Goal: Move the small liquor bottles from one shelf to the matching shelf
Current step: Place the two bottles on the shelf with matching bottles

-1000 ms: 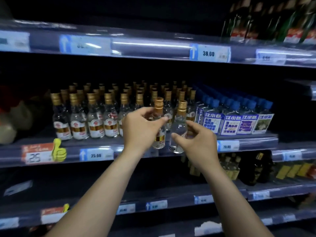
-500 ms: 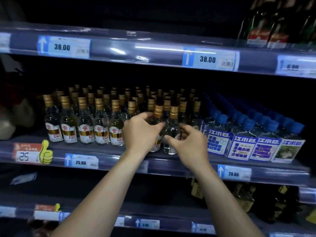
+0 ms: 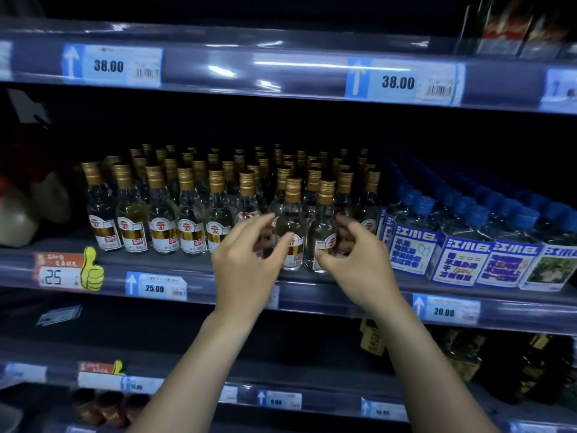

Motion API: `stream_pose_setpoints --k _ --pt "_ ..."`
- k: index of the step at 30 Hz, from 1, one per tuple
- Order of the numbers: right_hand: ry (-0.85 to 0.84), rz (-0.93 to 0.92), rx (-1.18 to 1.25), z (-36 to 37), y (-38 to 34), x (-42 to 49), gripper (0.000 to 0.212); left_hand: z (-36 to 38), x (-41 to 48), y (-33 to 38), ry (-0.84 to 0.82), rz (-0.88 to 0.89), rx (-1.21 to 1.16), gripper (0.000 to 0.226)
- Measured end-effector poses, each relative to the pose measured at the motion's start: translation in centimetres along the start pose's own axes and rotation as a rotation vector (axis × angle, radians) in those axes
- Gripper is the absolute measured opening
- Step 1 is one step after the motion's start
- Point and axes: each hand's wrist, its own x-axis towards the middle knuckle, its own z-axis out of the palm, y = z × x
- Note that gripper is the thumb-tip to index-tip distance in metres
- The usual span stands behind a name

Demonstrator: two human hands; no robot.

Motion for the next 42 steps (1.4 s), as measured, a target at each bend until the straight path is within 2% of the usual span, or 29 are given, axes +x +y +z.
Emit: stream_pose_setpoints --k 3,6,11,16,21,29,32,37,42 --pt "0.064 0.015 -0.018 0.5 -0.3 -0.1 0.075 -0.2 -1.6 -1.2 -0.076 -0.101 0.021 0.038" --pt "0.118 0.016 -0.077 1.2 -0.7 -0.2 0.070 0.3 -1.7 -1.4 -0.159 -0.115 0.070 0.039" --pt "0.164 0.010 -0.170 2.0 -1.1 0.1 0.074 0.4 -0.9 -1.9 -0.163 -0.158 0.074 0.034" --pt "0.193 -0.004 -0.214 2.4 -1.7 -0.1 0.078 0.0 -1.0 -2.4 -0.162 -0.105 0.087 0.032" --pt "0.183 -0.010 -0.208 3.0 -2.1 -0.3 0.072 -0.4 -1.1 -3.0 -0.164 -0.088 0.065 0.030" --pt "0.190 0.024 -0.234 2.3 -3.3 -1.7 0.079 -1.5 -0.7 -2.9 -0.191 -0.160 -0.135 0.029" --pt "0.228 0.017 -0.266 1.9 -3.9 -3.3 0.068 -2.4 -0.8 -3.0 -0.212 -0.198 -0.236 0.025" --pt "0.316 -0.024 -0.330 2.0 -4.2 -6.9 0.040 -4.2 -2.7 -3.1 -0.202 -0.141 -0.290 0.018" --pt "0.201 -0.019 -0.323 2.8 -3.8 -10.9 0.021 -5.7 -6.8 -2.5 -0.272 -0.225 -0.243 0.013"
